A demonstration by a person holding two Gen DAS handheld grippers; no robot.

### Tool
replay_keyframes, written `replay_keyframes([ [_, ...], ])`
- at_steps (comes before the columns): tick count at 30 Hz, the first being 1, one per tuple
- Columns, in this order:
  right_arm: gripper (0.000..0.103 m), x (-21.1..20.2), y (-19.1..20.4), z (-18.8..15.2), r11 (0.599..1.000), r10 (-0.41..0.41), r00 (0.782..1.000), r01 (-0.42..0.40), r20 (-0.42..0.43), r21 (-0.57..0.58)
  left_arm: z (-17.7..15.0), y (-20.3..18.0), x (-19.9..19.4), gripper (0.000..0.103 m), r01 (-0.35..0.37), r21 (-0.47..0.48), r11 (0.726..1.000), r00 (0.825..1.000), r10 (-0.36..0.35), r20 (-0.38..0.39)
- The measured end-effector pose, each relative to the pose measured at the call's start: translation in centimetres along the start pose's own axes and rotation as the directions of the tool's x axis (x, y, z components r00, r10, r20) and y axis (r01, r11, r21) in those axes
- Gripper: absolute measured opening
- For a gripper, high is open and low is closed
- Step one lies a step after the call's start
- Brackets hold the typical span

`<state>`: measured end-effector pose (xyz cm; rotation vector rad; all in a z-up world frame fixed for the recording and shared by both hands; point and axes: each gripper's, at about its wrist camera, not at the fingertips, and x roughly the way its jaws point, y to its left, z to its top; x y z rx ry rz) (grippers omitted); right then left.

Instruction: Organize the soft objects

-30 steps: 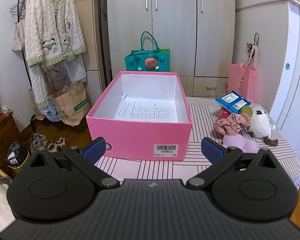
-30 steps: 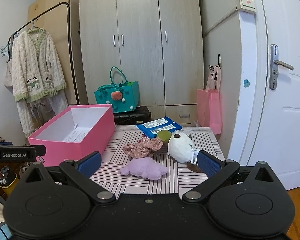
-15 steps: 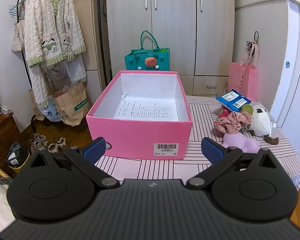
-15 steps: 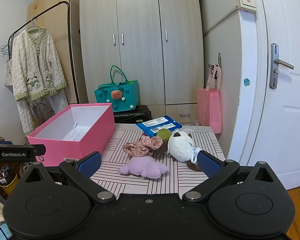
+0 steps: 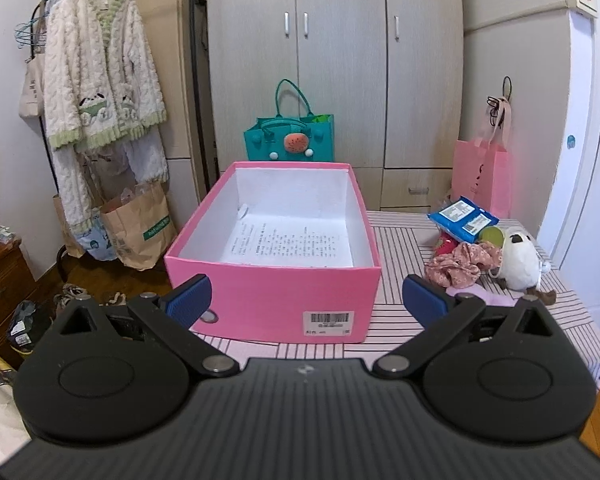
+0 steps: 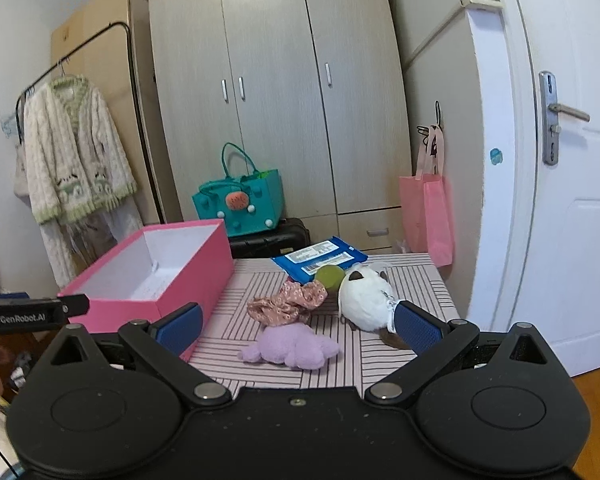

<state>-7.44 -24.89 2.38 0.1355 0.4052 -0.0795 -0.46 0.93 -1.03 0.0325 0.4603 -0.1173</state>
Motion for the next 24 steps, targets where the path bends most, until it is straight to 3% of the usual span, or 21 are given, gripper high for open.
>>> replay_keyframes([
  [6,0.103,2.2,-1.5,-0.4,1.000,-0.005,1.000,0.005,-0.007,0.021,0.0,-2.0,1.3,0.103,0.053,0.042,0.998,0.999,-0.053,-0.003],
  [13,0.103,5.3,-2.7,-2.3,0.998,0.041,0.999,-0.040,0.034,-0.041,-0.1,-5.1,3.4,0.103,0.134,0.084,0.987,0.991,-0.135,0.007],
  [18,0.103,9.2,-4.0,-4.6,0.996,0.049,0.999,-0.051,-0.023,-0.066,-0.7,-7.3,5.5,0.103,0.210,0.116,0.971,0.977,-0.212,0.006],
  [21,0.102,11.3,-4.3,-5.8,0.992,0.091,0.994,-0.095,-0.053,-0.080,-0.9,-9.0,7.3,0.103,0.232,0.140,0.962,0.973,-0.230,-0.036],
  [24,0.100,13.4,-4.5,-6.6,0.994,0.074,0.996,-0.078,-0.054,-0.076,-1.1,-10.5,9.1,0.101,0.293,0.155,0.944,0.955,-0.282,-0.089],
])
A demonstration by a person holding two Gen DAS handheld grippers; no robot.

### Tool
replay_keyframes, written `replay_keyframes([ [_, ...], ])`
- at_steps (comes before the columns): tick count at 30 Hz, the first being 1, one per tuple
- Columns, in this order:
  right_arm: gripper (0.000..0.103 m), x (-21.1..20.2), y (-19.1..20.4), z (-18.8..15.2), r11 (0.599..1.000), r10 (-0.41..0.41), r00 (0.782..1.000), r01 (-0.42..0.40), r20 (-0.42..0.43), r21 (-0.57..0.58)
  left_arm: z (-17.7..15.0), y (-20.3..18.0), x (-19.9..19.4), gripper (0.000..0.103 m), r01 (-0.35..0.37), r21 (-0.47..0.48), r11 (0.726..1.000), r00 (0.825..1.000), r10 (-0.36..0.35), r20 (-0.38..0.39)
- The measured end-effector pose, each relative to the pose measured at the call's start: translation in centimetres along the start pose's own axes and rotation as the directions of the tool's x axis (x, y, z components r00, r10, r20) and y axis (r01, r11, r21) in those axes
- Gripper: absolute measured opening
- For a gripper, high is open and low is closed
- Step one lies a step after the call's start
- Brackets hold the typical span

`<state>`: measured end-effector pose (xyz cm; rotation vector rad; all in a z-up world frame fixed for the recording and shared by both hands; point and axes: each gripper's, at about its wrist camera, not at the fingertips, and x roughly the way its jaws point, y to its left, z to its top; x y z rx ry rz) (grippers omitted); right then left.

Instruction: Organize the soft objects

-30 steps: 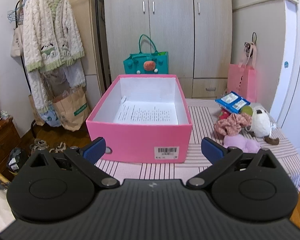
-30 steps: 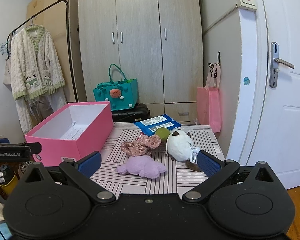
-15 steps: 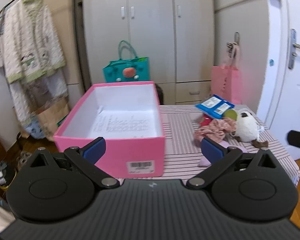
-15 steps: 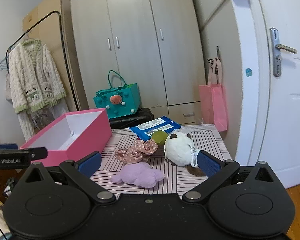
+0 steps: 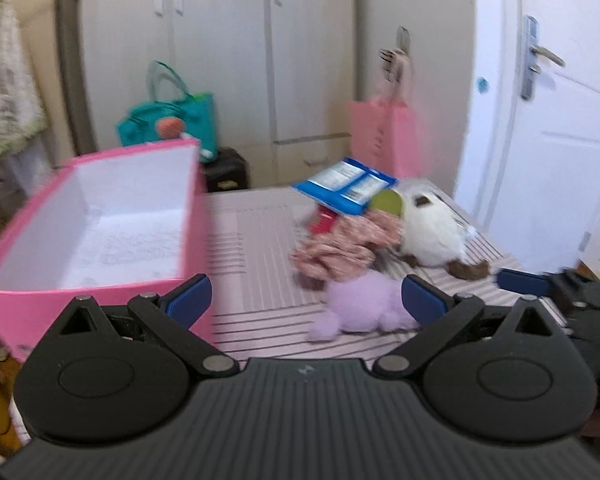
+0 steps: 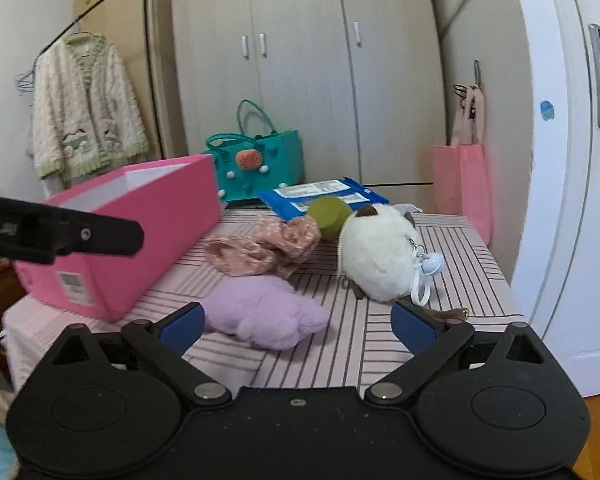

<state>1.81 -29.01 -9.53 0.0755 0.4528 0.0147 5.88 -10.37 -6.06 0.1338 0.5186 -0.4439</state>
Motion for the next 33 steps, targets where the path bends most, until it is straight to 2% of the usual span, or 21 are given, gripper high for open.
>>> replay_keyframes([
  [4,0.096,2.8,-0.3,-0.8,1.000,-0.010,0.998,0.009,-0.064,-0.012,0.0,-0.9,2.3,0.100,0.060,0.046,0.997,0.997,-0.057,-0.053],
  [8,0.094,3.8,-0.3,-0.9,0.998,0.052,0.995,-0.053,-0.080,-0.013,0.2,-1.1,5.0,0.097,0.105,0.047,0.993,0.989,-0.099,-0.113],
  [11,0.094,4.1,0.2,-0.8,0.992,0.117,0.989,-0.120,-0.092,-0.031,0.3,-0.5,6.5,0.092,0.145,0.000,0.989,0.979,-0.144,-0.147],
  [13,0.094,4.6,0.6,-0.7,0.990,0.128,0.987,-0.134,-0.102,-0.050,0.3,-0.1,7.5,0.091,0.170,-0.038,0.985,0.970,-0.174,-0.169],
  [19,0.093,5.8,0.5,-0.5,0.995,0.090,0.989,-0.093,-0.118,-0.021,-0.1,0.3,9.9,0.081,0.211,-0.088,0.974,0.952,-0.225,-0.208],
  [22,0.089,6.3,0.1,-0.6,0.997,0.072,0.988,-0.074,-0.137,-0.008,-0.4,0.9,11.1,0.076,0.242,-0.170,0.955,0.927,-0.279,-0.249],
  [23,0.087,6.4,0.2,-0.5,0.997,0.068,0.988,-0.071,-0.139,-0.015,-0.5,1.1,11.2,0.074,0.245,-0.195,0.950,0.924,-0.290,-0.248],
  [25,0.079,6.3,0.5,-0.6,0.997,0.067,0.989,-0.072,-0.133,-0.033,-0.7,0.9,11.0,0.067,0.253,-0.186,0.949,0.930,-0.292,-0.224],
  [28,0.075,6.2,0.7,-1.0,0.997,0.060,0.991,-0.065,-0.117,-0.039,-0.9,0.0,10.4,0.060,0.235,-0.125,0.964,0.944,-0.257,-0.208],
  [33,0.066,5.8,0.8,-1.3,0.997,0.045,0.993,-0.052,-0.108,-0.060,-1.0,0.4,10.5,0.057,0.238,-0.152,0.959,0.937,-0.268,-0.226],
])
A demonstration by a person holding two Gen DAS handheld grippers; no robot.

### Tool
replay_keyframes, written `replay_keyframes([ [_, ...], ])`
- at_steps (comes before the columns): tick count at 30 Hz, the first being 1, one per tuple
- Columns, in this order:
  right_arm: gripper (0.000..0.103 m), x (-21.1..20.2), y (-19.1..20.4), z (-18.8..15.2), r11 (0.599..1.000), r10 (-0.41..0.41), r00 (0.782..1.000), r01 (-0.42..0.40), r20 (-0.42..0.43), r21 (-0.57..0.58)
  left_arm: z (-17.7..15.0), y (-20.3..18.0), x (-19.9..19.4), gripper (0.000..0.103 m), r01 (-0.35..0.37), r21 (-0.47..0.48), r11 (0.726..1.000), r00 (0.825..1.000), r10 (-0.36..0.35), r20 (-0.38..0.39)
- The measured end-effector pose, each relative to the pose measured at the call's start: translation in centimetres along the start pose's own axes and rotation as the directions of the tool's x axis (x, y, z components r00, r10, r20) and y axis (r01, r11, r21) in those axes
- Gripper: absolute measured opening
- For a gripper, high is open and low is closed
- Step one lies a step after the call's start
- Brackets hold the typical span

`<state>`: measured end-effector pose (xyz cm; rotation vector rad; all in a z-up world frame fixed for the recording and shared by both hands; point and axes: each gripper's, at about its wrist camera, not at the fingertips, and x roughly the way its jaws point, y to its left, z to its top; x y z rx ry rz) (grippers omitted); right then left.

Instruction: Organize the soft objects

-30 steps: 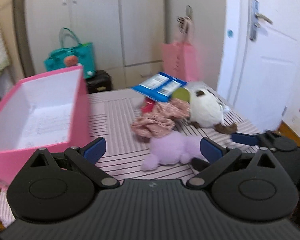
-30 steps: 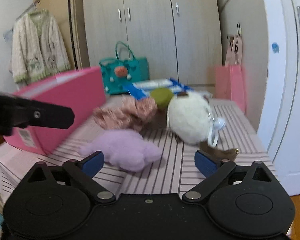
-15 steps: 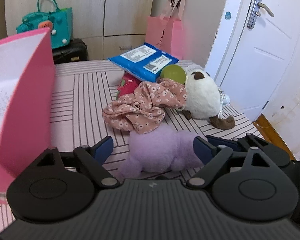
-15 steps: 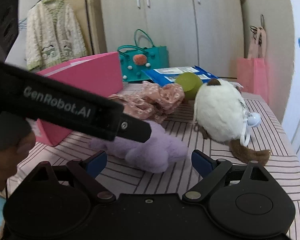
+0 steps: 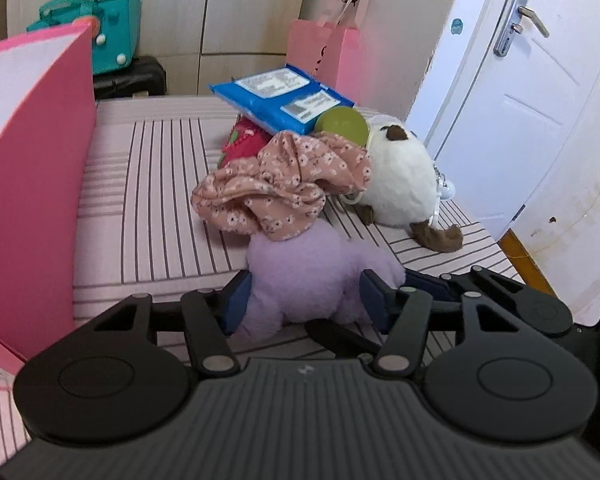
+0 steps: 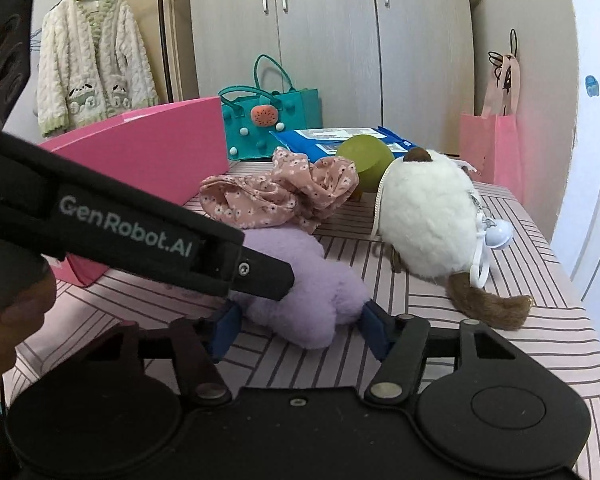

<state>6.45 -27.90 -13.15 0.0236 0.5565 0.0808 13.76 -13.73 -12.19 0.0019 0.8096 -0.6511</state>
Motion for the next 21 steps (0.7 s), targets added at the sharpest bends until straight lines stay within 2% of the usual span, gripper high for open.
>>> replay_keyframes([
  [4,0.059,-0.1,0.0,0.0,1.000,-0.015,1.000,0.015,-0.001,0.000,-0.2,0.0,0.1,0.057,-0.011,-0.023,1.000,1.000,0.011,-0.001],
  [6,0.057,-0.2,-0.2,0.0,1.000,-0.014,1.000,0.014,0.000,0.014,-0.4,-0.1,-0.1,0.053,-0.009,-0.015,1.000,1.000,0.009,0.004],
  [10,0.057,-0.4,-0.5,0.2,0.998,-0.011,1.000,0.011,-0.009,0.063,-0.7,-0.1,-0.6,0.052,0.007,-0.020,1.000,1.000,-0.006,0.004],
  [16,0.057,-0.8,0.4,-0.2,1.000,-0.018,1.000,0.019,-0.016,0.023,-1.1,-0.5,-1.2,0.052,-0.011,-0.022,1.000,1.000,0.011,-0.020],
  [21,0.057,-1.5,0.4,0.1,0.999,0.016,0.999,-0.013,-0.052,0.052,-1.3,-0.3,-2.2,0.052,-0.011,-0.033,0.999,0.999,0.009,-0.048],
])
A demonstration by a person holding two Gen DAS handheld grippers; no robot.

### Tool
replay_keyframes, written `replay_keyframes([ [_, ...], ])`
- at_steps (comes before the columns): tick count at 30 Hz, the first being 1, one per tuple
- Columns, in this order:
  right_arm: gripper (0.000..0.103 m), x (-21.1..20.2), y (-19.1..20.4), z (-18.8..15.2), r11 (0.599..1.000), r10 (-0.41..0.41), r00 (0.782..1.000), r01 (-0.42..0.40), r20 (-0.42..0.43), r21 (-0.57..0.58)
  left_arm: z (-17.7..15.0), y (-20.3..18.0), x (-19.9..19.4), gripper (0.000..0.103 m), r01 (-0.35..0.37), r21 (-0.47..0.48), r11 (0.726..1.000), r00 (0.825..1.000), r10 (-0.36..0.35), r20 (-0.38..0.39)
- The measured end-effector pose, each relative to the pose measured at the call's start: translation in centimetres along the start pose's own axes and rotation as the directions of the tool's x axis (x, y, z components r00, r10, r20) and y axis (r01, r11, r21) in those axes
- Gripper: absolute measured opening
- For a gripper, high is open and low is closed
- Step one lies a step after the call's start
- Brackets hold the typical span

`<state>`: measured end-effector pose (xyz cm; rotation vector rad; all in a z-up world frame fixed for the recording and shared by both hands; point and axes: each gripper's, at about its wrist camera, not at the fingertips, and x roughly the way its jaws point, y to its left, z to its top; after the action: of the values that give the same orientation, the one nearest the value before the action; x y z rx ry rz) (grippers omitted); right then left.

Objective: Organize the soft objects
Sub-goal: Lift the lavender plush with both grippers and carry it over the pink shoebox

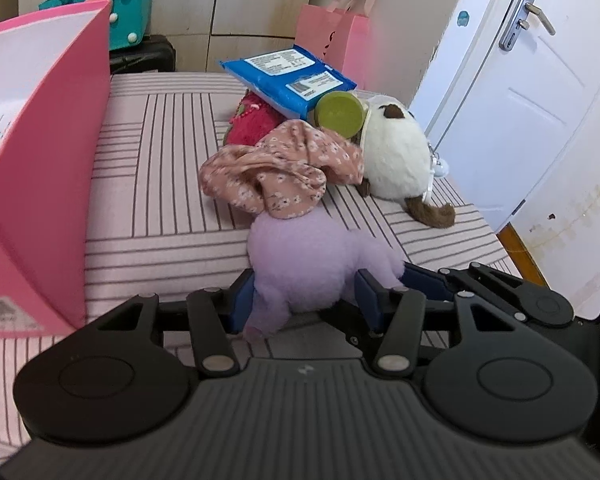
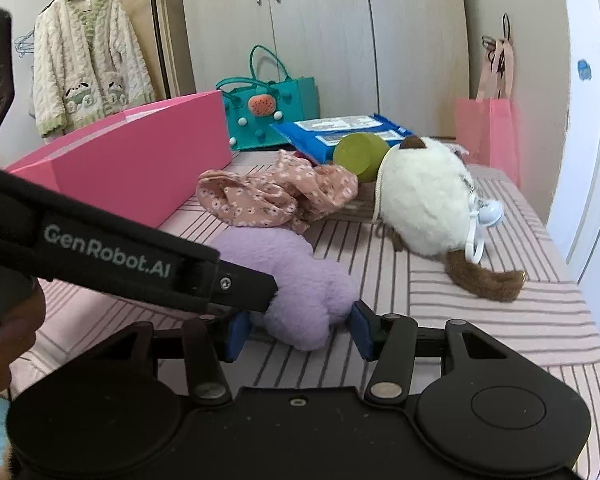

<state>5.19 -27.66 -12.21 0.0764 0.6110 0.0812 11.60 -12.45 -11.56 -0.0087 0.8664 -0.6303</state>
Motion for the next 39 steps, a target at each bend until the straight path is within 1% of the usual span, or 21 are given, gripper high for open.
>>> replay_keyframes([
  [3,0.057,-0.6,0.4,-0.2,1.000,0.024,0.999,-0.024,-0.023,0.014,-0.2,0.2,-0.8,0.051,-0.008,-0.013,1.000,1.000,0.008,-0.025],
  [5,0.057,-0.9,1.0,-0.2,1.000,0.028,0.999,-0.028,-0.044,0.003,-0.6,0.2,-1.4,0.050,-0.020,-0.017,1.000,0.999,0.020,-0.026],
  [9,0.057,-1.8,1.7,0.0,0.999,0.035,0.996,-0.036,-0.076,-0.006,-1.2,0.0,-2.4,0.049,-0.010,-0.013,1.000,0.999,0.010,-0.033],
  [15,0.057,-3.3,2.8,0.1,0.999,0.041,0.995,-0.043,-0.091,-0.017,-1.8,0.1,-4.1,0.049,-0.001,-0.011,1.000,0.999,0.000,-0.045],
  [23,0.057,-4.5,4.6,0.1,0.996,0.093,0.986,-0.095,-0.136,-0.005,-2.7,1.0,-6.9,0.049,-0.019,-0.018,1.000,0.997,0.018,-0.080],
  [25,0.057,-5.1,5.5,0.2,0.994,0.104,0.985,-0.108,-0.134,-0.024,-2.9,1.2,-8.0,0.049,-0.026,-0.019,0.999,0.997,0.025,-0.071],
  [30,0.057,-6.0,7.7,1.3,0.989,0.110,0.987,-0.121,-0.120,-0.083,-3.6,1.9,-10.8,0.049,-0.049,-0.043,0.998,0.999,0.049,-0.011],
  [32,0.057,-6.3,8.8,1.6,0.985,0.114,0.986,-0.128,-0.124,-0.114,-3.9,2.5,-11.7,0.049,-0.054,-0.062,0.997,0.999,0.053,-0.005],
  [36,0.057,-6.8,10.6,1.8,0.975,0.144,0.981,-0.163,-0.130,-0.151,-4.4,4.1,-13.6,0.049,-0.060,-0.131,0.990,0.998,0.059,-0.011],
  [39,0.057,-7.1,12.0,2.0,0.969,0.171,0.977,-0.190,-0.127,-0.160,-4.8,4.8,-15.1,0.050,-0.077,-0.148,0.986,0.997,0.077,0.000],
])
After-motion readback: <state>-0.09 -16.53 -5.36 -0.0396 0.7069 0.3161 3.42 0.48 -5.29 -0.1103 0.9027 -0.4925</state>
